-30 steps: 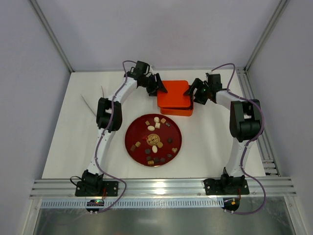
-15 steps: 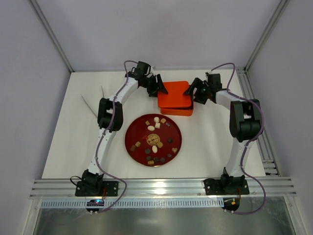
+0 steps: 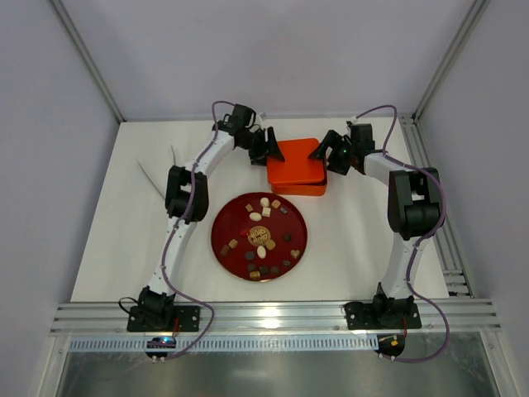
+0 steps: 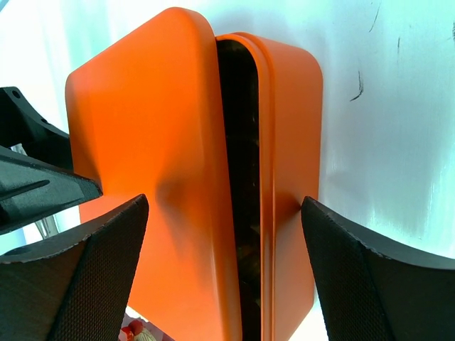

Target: Pack the chocolate

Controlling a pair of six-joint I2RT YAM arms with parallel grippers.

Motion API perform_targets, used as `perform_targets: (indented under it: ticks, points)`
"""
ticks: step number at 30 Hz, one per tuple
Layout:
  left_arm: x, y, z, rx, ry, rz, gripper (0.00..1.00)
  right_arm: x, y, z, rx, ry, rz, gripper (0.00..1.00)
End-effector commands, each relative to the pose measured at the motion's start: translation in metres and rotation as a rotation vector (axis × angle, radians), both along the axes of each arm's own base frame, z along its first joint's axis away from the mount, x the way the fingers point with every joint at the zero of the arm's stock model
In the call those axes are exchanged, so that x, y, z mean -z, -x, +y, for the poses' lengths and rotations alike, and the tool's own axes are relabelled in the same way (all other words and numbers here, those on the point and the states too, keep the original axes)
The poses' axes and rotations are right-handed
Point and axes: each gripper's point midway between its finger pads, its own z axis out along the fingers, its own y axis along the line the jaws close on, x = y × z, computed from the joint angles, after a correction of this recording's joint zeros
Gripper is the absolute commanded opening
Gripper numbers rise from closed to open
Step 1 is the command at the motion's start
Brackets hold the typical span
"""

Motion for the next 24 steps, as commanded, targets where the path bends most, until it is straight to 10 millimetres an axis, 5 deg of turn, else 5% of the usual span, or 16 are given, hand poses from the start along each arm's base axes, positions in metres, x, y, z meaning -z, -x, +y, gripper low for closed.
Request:
perform_targets:
  ticks: [1, 24]
  points:
    - [-0.020, 0.021, -0.019, 0.086, -0.003, -0.039, 0.62, -0.031, -0.009, 0.035, -0.112, -0.072, -0.110, 0.88]
    - [-0.044, 0.034, -0.031, 0.193, -0.006, -0.157, 0.65, -0.026, -0.003, 0.054, -0.198, -0.045, -0.101, 0.88]
